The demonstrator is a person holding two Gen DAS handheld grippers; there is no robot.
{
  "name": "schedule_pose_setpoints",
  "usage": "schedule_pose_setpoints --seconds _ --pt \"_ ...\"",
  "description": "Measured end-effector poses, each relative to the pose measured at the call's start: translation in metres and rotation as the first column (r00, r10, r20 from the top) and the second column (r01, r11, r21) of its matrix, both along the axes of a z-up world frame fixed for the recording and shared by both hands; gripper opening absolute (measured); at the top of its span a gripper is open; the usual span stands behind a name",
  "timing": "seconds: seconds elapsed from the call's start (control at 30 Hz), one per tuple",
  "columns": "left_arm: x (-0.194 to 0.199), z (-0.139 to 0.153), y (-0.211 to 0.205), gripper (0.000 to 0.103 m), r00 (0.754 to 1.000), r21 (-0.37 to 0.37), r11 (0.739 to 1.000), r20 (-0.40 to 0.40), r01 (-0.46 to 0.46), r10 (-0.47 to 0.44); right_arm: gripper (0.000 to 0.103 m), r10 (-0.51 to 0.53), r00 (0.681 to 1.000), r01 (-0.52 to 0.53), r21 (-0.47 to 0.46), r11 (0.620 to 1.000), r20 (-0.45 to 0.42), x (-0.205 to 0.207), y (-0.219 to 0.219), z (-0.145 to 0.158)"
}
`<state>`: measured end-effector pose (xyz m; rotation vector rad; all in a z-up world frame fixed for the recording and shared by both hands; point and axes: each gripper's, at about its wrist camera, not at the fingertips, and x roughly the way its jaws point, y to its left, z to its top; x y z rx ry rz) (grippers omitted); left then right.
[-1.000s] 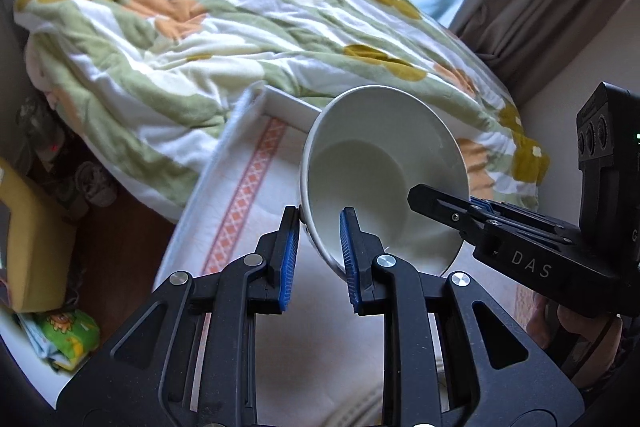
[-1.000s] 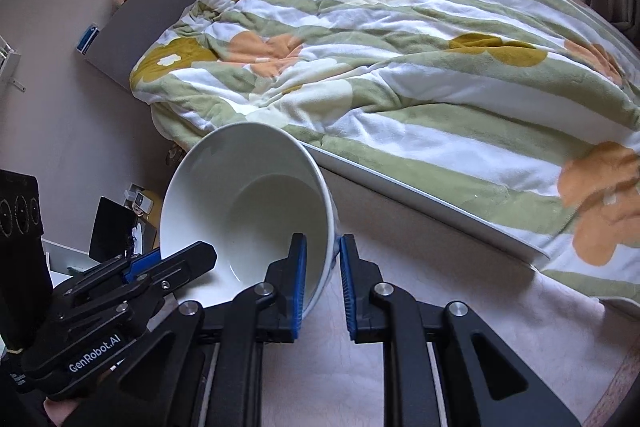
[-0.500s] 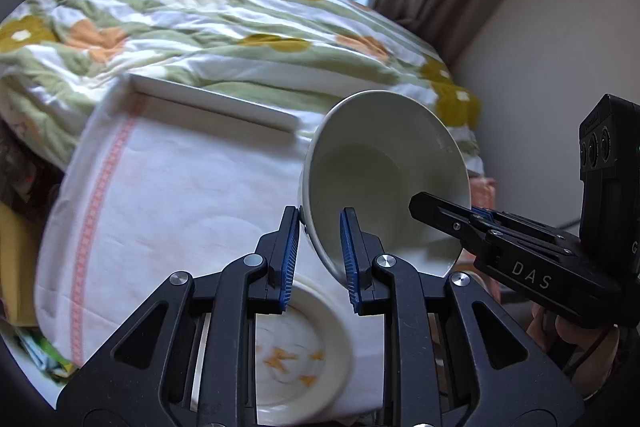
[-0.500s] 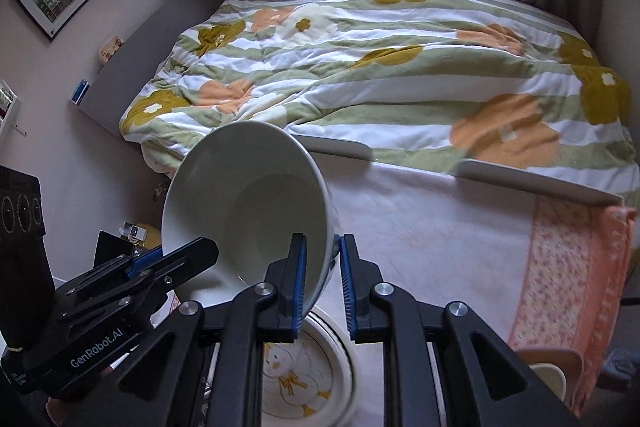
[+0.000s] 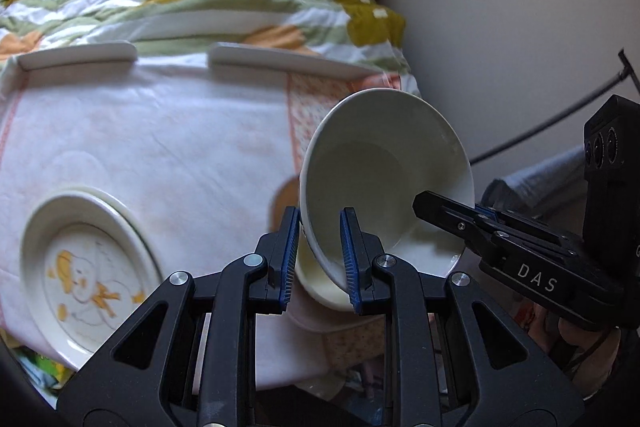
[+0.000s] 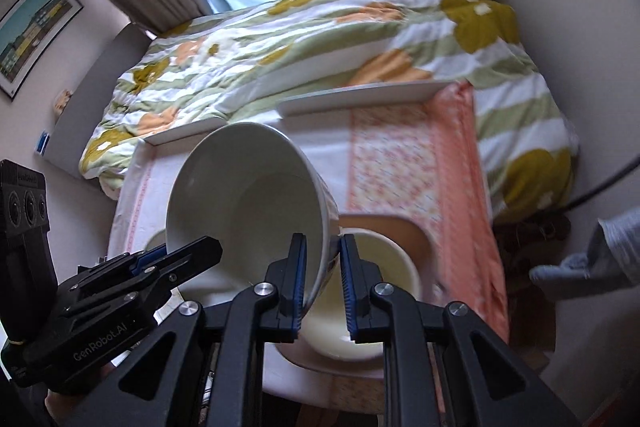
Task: Organize plates and bowls
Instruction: 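Carry the white bowl with both grippers and lower it into the cream bowl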
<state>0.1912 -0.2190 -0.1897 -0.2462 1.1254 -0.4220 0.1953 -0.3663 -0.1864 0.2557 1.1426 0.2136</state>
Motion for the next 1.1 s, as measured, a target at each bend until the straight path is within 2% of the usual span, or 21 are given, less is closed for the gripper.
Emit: schedule_pose_setpoints --seconds 0.23,0.43,0.93,1.1 --pt "-0.014 -0.038 -0.031 0.018 0.998 0.056 0.998 -0.064 0.029 -0.026 0.015 -0.03 0.997 0.032 0.032 0.999 -0.07 -0.014 -0.028 -0.043" --pt "-0.004 -0.055 -0.024 0.018 0.997 0.1 0.995 -0.081 0.027 -0.019 0.015 -0.013 0.996 0.016 0.024 1.0 -0.085 -0.017 -0.03 -0.061" --pt "-0.006 -0.052 -0.041 0.018 0.998 0.246 0.967 -0.026 0.065 -0.06 0.015 0.008 0.998 -0.01 -0.035 0.999 -0.057 -0.024 -0.025 -0.064" --pt "-0.006 -0.052 -0.044 0.018 0.997 0.268 0.961 -0.014 0.071 -0.07 0.015 0.011 0.999 -0.013 -0.046 0.999 -0.052 -0.026 -0.024 -0.064"
